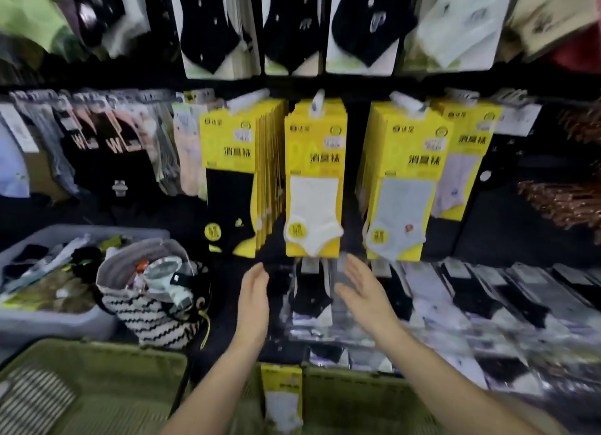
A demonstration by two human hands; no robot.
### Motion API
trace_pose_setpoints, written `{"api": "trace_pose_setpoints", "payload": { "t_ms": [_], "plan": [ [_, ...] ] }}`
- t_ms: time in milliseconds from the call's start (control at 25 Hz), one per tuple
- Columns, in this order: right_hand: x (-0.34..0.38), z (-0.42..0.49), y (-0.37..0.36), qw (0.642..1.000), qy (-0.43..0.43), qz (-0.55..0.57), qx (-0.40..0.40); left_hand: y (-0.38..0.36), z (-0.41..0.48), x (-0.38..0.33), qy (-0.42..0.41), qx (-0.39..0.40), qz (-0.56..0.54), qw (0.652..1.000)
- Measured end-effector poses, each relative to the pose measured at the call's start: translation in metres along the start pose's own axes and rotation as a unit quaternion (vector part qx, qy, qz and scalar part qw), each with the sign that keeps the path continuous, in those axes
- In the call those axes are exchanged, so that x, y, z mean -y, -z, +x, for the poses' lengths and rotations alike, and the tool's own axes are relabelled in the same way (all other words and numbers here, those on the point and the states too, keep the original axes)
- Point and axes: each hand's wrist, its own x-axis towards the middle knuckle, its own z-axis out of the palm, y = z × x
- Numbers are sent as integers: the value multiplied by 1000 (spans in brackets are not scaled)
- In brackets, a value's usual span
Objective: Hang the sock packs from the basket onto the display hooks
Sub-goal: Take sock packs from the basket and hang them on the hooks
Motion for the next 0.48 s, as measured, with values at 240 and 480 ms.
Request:
{"api": "trace_pose_setpoints", "payload": {
  "t_ms": [240,480],
  "plan": [
    [-134,-47,-55,972,-193,-113,72,44,-67,136,187,12,164,969],
    [-180,-39,-108,955,-192,-208,90,57,-57,177,320,8,169,932]
  ]
}}
